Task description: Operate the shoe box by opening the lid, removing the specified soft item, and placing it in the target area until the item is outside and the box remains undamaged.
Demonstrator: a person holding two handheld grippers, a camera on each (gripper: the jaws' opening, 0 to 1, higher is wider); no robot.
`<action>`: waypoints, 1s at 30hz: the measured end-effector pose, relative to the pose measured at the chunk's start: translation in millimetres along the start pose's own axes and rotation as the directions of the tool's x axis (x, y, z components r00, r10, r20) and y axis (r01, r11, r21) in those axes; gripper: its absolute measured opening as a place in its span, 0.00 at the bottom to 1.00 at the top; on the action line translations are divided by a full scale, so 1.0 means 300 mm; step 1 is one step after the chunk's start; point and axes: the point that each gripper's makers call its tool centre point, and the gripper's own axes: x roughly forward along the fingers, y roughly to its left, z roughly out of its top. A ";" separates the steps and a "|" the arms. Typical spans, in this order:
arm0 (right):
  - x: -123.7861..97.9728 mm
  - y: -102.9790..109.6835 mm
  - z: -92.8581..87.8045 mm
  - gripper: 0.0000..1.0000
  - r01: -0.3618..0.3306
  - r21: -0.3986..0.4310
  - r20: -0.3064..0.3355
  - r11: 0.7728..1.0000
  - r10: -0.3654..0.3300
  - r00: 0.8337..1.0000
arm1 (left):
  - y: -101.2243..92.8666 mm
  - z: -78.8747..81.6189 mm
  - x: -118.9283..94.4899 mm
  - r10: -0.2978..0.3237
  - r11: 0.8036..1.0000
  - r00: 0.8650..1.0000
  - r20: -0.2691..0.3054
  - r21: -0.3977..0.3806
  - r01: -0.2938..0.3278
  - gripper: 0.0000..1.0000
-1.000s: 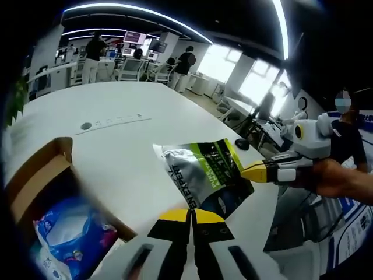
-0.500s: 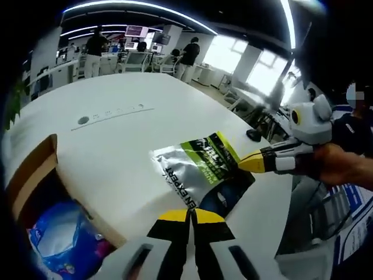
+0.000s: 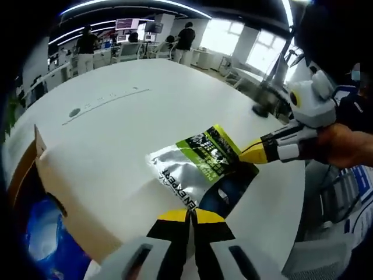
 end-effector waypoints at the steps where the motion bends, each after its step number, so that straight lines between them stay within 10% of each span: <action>1: 0.001 -0.005 -0.004 0.00 0.002 0.004 -0.004 1.000 -0.002 1.000 | 0.000 -0.002 0.004 0.001 1.000 1.000 -0.003 -0.003 -0.001 0.01; 30: 0.023 0.005 -0.074 0.01 0.001 0.032 -0.039 0.999 0.001 0.999 | 0.003 -0.113 0.022 0.037 0.999 0.996 -0.080 -0.010 -0.038 0.07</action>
